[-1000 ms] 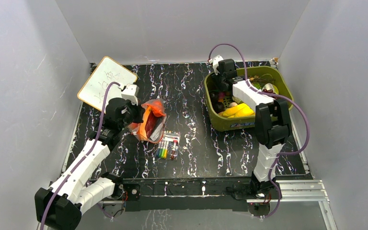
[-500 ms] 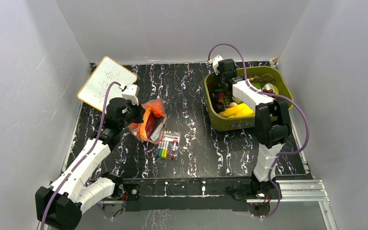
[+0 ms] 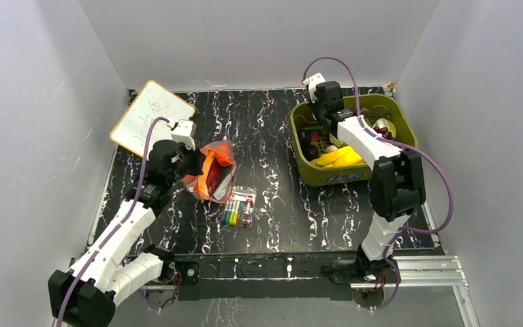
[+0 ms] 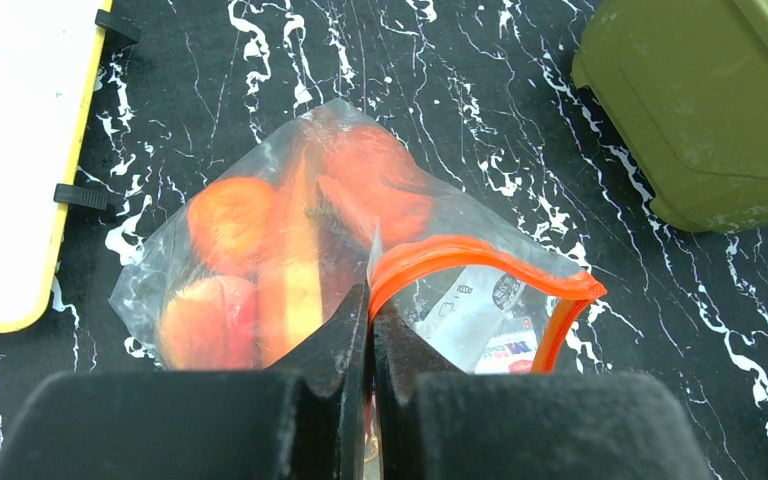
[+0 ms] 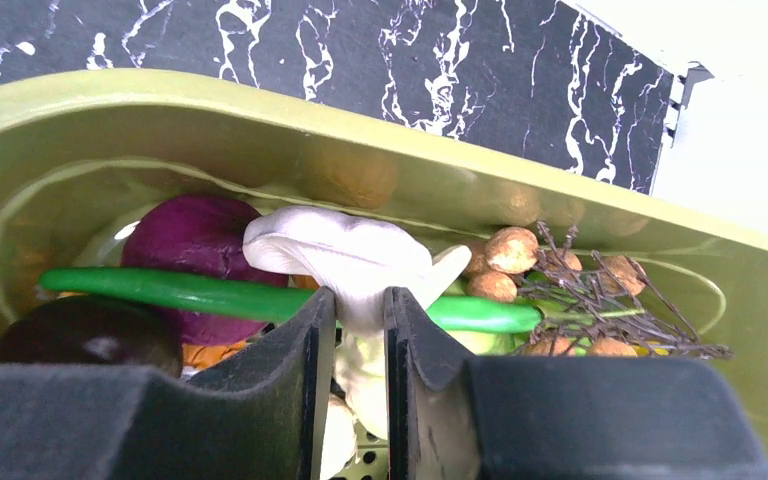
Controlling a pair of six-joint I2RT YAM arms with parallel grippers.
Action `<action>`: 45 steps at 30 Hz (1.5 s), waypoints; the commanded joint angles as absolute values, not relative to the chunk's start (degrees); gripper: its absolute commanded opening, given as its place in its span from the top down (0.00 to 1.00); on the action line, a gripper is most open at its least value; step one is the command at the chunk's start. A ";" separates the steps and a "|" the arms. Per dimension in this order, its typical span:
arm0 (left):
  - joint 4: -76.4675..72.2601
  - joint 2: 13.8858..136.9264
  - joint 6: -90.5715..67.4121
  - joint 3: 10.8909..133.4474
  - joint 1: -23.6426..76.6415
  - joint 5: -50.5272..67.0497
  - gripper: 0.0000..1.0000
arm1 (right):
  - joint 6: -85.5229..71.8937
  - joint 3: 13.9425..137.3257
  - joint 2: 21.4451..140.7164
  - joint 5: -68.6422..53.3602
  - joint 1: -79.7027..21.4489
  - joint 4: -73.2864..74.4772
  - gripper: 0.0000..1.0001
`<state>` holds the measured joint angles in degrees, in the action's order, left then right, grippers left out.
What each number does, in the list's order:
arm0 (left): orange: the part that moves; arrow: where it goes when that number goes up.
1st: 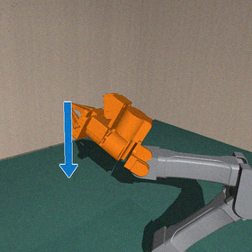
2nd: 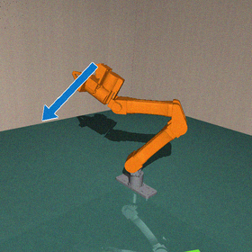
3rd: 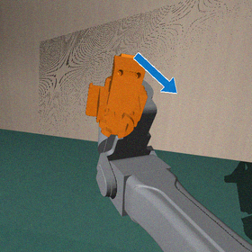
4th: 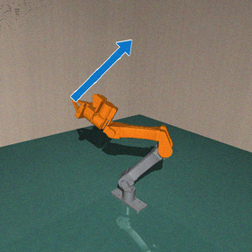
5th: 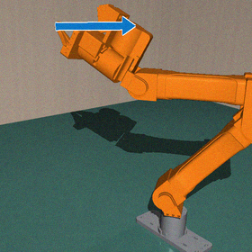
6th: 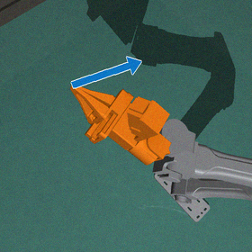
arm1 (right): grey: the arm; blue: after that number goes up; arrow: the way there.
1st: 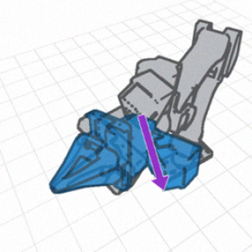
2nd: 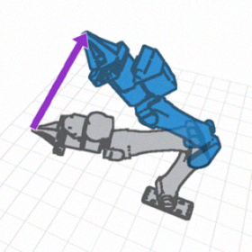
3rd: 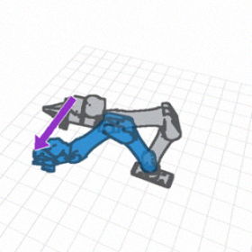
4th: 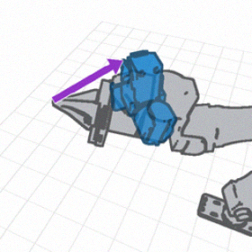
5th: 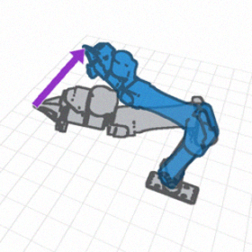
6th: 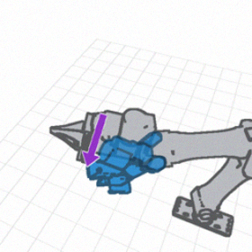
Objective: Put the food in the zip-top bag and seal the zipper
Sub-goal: Pick up the fake vegetable from the bin, then place the fake vegetable in the zipper food storage bag.
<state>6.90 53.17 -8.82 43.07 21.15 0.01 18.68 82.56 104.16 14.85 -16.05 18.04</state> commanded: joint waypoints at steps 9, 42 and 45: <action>6.13 52.54 -12.98 45.51 21.37 3.55 1.00 | 6.74 80.94 89.63 16.11 -16.16 22.00 0.81; 11.38 58.22 -21.41 56.46 21.28 9.58 1.00 | -3.12 68.46 68.94 -29.44 -36.46 4.73 0.80; 11.95 57.79 -21.10 56.61 21.27 9.49 1.00 | -1.28 66.20 69.13 -30.49 -40.34 1.37 0.80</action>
<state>12.03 59.88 -20.86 54.02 21.17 8.01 -4.40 67.88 69.06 -27.77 -36.25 9.65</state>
